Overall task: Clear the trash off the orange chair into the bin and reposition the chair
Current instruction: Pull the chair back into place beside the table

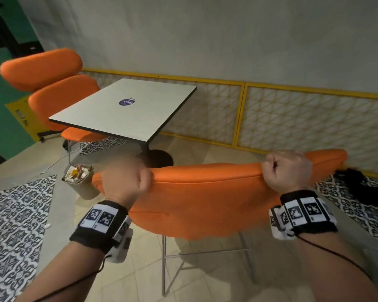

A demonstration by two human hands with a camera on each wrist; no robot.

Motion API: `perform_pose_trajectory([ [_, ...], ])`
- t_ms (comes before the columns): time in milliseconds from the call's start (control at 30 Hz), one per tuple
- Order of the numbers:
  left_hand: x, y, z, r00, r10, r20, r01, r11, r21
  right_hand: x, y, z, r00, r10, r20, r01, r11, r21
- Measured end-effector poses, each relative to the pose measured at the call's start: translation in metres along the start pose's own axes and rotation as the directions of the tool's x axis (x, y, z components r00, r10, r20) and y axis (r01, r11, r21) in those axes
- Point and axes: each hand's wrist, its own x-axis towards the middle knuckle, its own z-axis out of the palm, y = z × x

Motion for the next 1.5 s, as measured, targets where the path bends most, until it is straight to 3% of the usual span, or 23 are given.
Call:
perform_pose_trajectory([
  [267,0.049,0.091,0.062,0.993,-0.079,-0.084,0.083,0.996,0.041,0.061,0.124,0.056,0.998,-0.047,0.029,0.043,0.991,0.129],
  [467,0.095,0.168,0.109,0.979,-0.194,-0.059,0.200,0.973,0.114,0.118,0.212,0.106,0.993,-0.108,0.050,0.092,0.962,0.256],
  [567,0.126,0.188,0.134,0.972,-0.229,-0.052,0.234,0.963,0.131,0.141,0.241,0.141,0.995,-0.070,0.071,0.057,0.984,0.168],
  [700,0.167,0.202,0.167,0.959,-0.272,-0.084,0.283,0.945,0.164,0.171,0.260,0.183,0.993,0.028,0.114,-0.044,0.989,0.139],
  [833,0.200,0.204,0.202,0.946,-0.293,-0.139,0.316,0.928,0.196,0.192,0.251,0.221,0.988,-0.113,0.100,0.083,0.960,0.267],
  [967,0.226,0.203,0.222,0.942,-0.242,-0.234,0.293,0.931,0.218,0.212,0.257,0.257,0.983,-0.183,-0.032,0.182,0.911,0.370],
  [1300,0.281,0.250,0.279,0.919,-0.320,-0.232,0.377,0.886,0.272,0.276,0.325,0.337,0.946,-0.296,-0.129,0.318,0.786,0.531],
  [1500,0.325,0.287,0.317,0.842,-0.443,-0.309,0.532,0.777,0.337,0.322,0.356,0.390,0.912,-0.376,-0.162,0.390,0.674,0.627],
])
